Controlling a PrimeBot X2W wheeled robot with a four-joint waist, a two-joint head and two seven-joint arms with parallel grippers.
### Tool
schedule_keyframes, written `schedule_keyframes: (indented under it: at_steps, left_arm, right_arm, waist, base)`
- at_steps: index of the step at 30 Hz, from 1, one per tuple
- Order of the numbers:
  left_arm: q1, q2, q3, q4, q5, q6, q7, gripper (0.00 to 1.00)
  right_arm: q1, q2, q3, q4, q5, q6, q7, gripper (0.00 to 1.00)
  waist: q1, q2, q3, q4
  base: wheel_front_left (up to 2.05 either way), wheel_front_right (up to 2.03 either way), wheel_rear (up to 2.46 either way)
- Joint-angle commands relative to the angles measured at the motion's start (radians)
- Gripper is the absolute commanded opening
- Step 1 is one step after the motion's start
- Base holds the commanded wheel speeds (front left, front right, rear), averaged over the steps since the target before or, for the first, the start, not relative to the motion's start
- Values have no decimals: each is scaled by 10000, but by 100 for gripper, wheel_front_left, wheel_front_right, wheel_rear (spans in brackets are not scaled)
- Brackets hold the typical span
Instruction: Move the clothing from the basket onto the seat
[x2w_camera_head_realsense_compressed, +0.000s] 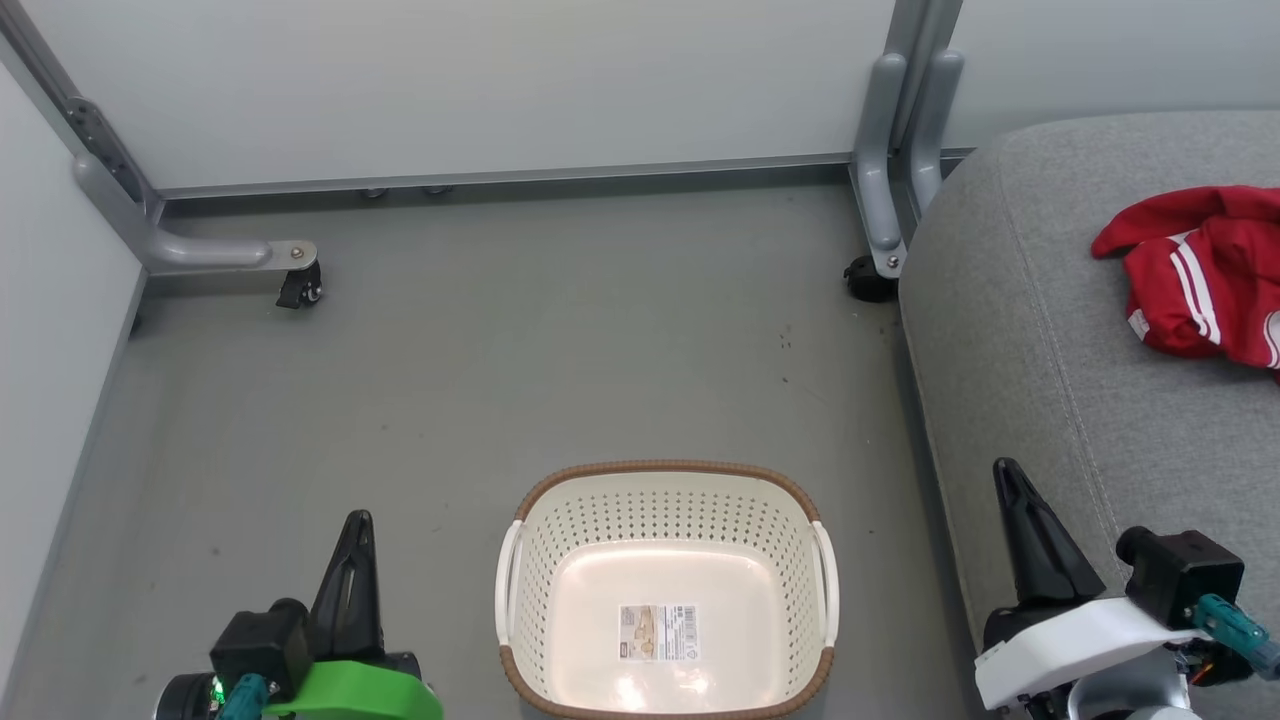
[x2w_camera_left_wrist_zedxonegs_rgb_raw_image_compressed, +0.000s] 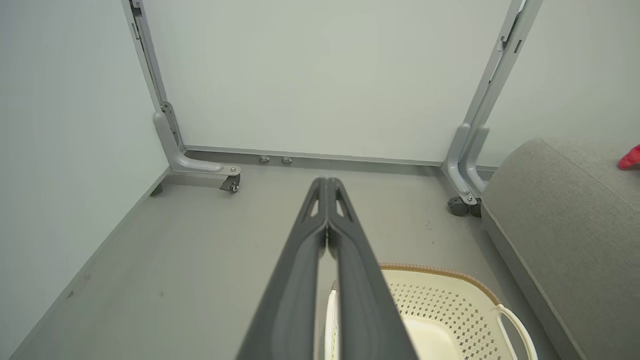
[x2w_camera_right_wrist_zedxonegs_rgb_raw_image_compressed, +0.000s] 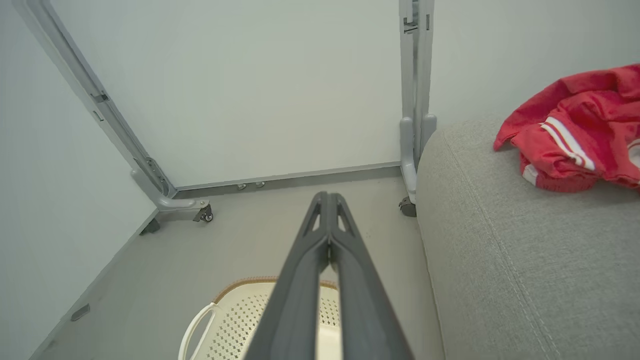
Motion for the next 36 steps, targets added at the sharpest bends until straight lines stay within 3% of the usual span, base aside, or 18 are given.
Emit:
schedule_keyframes:
  at_steps: [1, 14, 36]
  left_arm:
    - [-77, 46, 85, -146, -559, -64, 102, 0]
    - [-373, 93, 409, 19, -3143, -277, 713, 0]
    - [-695, 116, 858, 142, -6426, -552, 1513, 0]
  right_arm:
    - [-87, -74, -5, -45, 578, 0, 11, 0]
    - [-543, -252, -24, 608, 3279, 0, 164, 0]
    - [-1039, -383, -152, 1362, 6629, 0, 421, 0]
  waist:
    - [1, 0, -9, -6]
    - [1, 0, -77, -50]
    - [1, 0, -183, -119]
  base:
    - [0, 0, 0]
    - [0, 0, 0]
    - [0, 0, 0]
